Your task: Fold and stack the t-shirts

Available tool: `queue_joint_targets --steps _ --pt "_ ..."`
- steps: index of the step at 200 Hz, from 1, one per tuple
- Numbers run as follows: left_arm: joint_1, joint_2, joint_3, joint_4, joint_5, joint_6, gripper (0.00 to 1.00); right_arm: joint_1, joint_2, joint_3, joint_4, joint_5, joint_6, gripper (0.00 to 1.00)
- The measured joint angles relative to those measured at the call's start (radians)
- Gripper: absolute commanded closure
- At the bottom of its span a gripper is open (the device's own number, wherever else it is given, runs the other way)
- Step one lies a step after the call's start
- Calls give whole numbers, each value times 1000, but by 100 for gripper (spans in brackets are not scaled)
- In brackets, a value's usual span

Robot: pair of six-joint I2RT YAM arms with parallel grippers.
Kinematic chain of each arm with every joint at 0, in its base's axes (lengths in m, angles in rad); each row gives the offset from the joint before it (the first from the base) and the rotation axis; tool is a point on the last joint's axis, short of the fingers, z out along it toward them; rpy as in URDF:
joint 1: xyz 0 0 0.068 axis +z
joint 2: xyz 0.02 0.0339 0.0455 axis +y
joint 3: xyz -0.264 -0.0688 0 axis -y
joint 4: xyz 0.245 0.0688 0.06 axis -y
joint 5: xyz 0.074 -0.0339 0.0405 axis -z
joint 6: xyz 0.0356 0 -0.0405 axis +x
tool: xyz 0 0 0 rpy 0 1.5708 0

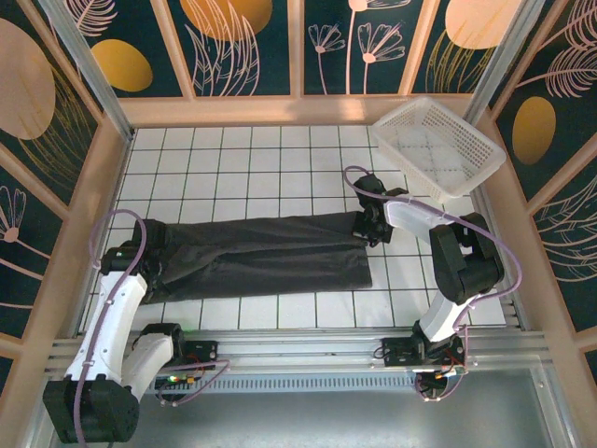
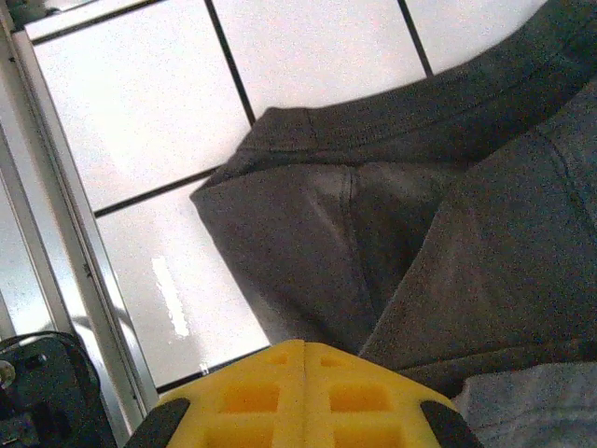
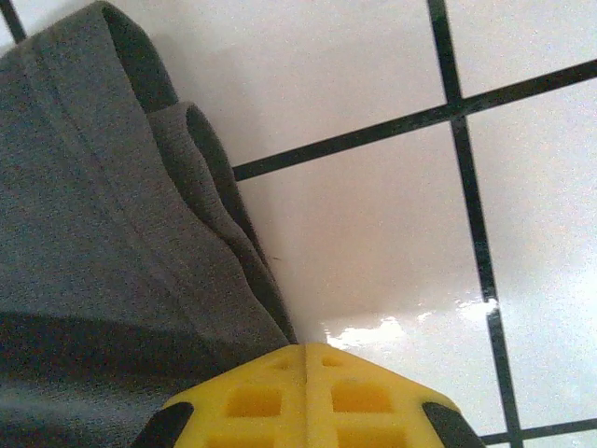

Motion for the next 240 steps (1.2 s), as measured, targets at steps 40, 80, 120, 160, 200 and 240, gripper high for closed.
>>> queue_joint_targets --steps 40,80,120,160,200,240 --pt "0 13 87 -16 -78 2 100 -5 0 1 -2 16 0 100" --pt "0 14 183 -29 -159 12 100 -13 0 14 -14 20 0 100" --pt "0 10 122 -31 -158 12 100 -12 0 10 -18 -7 -2 100" --pt "0 35 39 0 -146 15 100 5 0 -23 -18 -48 -2 100" --pt "0 63 24 40 -108 29 49 11 -42 -32 -39 -47 0 72" --pt "1 132 119 85 -87 88 45 11 -115 -14 -47 -11 -1 63"
